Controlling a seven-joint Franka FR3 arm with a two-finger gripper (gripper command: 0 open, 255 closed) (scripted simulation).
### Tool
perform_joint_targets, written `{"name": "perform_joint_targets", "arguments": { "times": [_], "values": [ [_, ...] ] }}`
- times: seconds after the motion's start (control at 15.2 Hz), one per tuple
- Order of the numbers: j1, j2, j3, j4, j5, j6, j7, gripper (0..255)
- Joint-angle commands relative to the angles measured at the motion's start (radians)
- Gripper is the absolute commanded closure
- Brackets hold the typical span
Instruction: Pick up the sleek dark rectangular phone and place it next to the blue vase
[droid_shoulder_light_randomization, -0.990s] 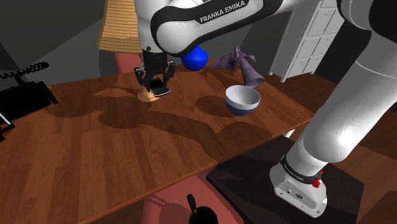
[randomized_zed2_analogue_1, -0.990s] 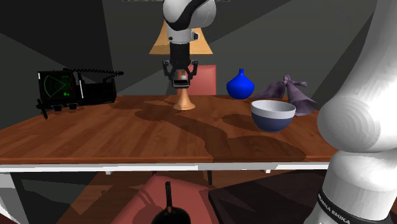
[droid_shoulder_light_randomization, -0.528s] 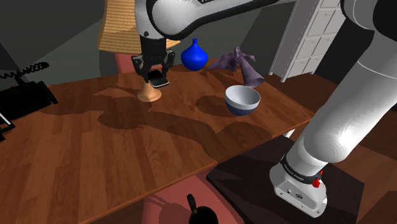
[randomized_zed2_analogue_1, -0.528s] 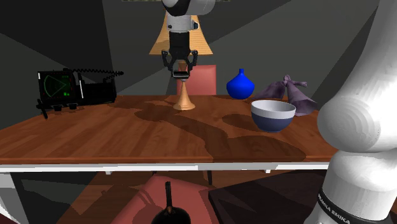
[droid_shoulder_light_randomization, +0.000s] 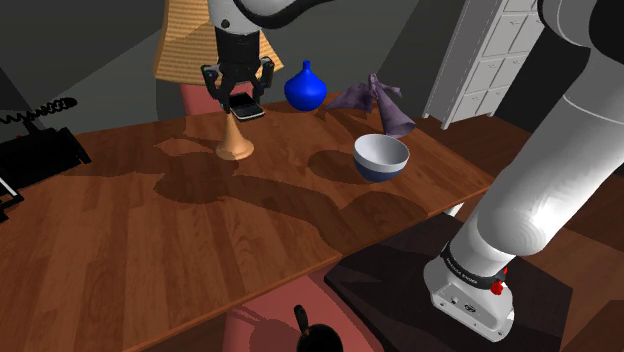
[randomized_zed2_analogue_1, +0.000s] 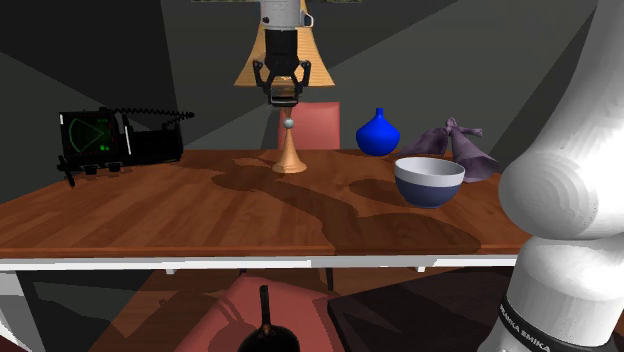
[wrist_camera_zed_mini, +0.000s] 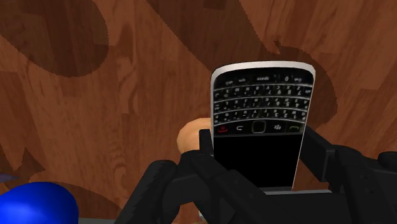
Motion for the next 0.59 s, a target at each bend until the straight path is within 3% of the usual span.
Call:
{"name": "perform_joint_targets", "arguments": {
  "times": [0.0,0.2,0.53],
  "values": [
    [0.0,0.0,0.0,0.026,0.001,-0.027,-0.003,255],
    [0.001,0.003,0.001,0.068,0.001,-0.066,-0.007,255],
    [-0.057,-0.076,-0.072,-0.021,0.056,-0.033,-0.147,255]
  ]
}}
